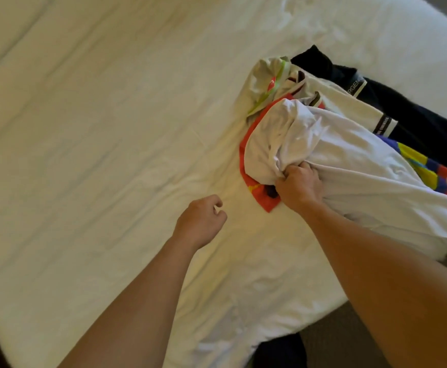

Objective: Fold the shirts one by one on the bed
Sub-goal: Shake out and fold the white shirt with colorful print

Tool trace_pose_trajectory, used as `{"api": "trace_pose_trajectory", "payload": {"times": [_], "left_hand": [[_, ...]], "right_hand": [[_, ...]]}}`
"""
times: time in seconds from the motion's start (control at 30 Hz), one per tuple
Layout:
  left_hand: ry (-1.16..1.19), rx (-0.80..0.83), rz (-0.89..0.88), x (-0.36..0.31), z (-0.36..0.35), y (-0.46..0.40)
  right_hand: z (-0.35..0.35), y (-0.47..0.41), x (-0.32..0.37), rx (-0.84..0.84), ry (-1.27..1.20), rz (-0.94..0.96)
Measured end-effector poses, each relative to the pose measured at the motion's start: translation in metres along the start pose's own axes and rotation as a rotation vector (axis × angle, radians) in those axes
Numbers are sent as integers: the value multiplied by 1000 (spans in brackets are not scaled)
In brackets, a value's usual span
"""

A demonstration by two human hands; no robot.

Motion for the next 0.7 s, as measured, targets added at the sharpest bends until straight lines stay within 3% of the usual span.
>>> {"api": "trace_pose_trajectory", "payload": {"times": [0.2,0.3,0.53,0.7], "left_hand": [[73,-42,7,0,33,40],[132,-89,-10,5,58,78],[182,-231,-83,56,98,185],[355,-291,-202,102,107,249]], "right_hand": [[49,29,41,14,-454,-35],[84,60,85,181,-644,-82],[134,178,199,570,-453,244],[150,276,254,682,-429,409]]}}
Point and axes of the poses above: each hand's wrist, its own y-axis away from the middle knuckle, its own z-axis out of the back of the hand, x = y × z, the point moved 2 cm from there along -y, towards the middle knuckle, and after that the axes turned 9 degrees about z, right-handed, at the moved point
